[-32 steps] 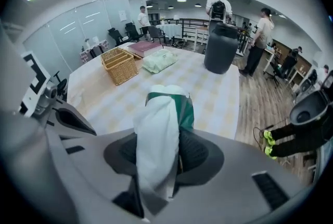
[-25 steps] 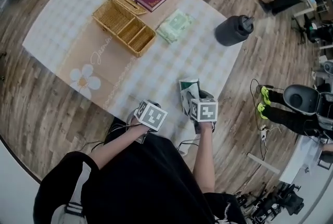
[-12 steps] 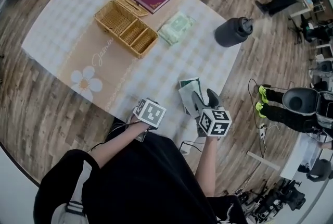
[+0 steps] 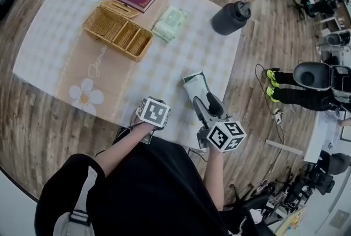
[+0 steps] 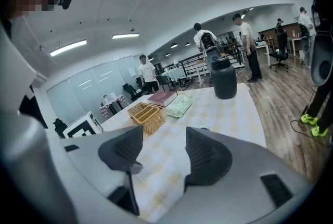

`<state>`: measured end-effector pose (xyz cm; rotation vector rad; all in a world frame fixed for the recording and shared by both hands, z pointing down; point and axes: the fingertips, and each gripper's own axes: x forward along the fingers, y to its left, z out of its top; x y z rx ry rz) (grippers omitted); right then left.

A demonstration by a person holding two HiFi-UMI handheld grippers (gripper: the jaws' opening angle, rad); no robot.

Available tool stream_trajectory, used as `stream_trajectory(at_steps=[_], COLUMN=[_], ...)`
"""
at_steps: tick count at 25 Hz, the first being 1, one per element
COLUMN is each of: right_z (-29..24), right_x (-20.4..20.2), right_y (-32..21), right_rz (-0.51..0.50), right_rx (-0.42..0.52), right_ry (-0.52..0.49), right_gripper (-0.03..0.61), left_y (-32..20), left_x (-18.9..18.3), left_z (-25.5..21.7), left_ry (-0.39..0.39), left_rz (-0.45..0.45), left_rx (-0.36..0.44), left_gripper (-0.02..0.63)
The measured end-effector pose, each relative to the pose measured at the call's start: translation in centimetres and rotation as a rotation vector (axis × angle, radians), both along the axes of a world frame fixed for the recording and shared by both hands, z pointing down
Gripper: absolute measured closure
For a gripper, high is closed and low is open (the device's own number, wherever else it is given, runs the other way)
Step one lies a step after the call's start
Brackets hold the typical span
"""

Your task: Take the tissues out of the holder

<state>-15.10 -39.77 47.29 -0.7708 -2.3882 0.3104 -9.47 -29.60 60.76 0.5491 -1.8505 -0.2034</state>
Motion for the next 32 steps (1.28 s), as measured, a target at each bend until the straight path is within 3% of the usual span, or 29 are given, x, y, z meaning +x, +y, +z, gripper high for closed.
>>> stream_trajectory(at_steps=[2,4,6,9,16,21,25,32], right_z=[0.4,1.1,2.0,3.6,7.9,8.7,8.6,8.7], right_x=[1.2,2.2,3.1,3.9,5.3,5.4,5.3,5.3], right_y=[1.1,2.3,3.7,5.5,5.9,5.5,5.1,5.8], right_rz=[0.023,0.06,0.065,0.045,0.079,0.077,0.052,-0.005], right_rx=[-0.028,-0.068,-0.087,-0.037,0.219,0.262,0.363,0.363], right_ry=[0.028,0.057,0.089,0.139,0.29,0.317,0.287,0.272], right_gripper=[0.365,0.526,0.565,0.566,0.566,0.566,0.566,0.566], left_y=[0.5,0.9,1.3,1.6,1.5,1.6,2.1,1.6], left_x=[-0.3,-0.4,-0.2,0.2,1.1,1.7,1.6,1.8], left_z=[-0.2,-0.5,-0.7,-1.1,-1.3,-1.5,-1.7,-2.1], left_ry=[-0.017,-0.028,-0.033,-0.049,-0.078,-0.081,-0.084,-0.095], left_rz=[-0.003,0.001,0.01,0.026,0.083,0.08,0.052,0.049], left_rx=[0.0,0.0,-0.005,-0.022,-0.075,-0.079,-0.075,-0.077], left_gripper=[0.615,0.615,0.615,0.615,0.615,0.615,0.615,0.615])
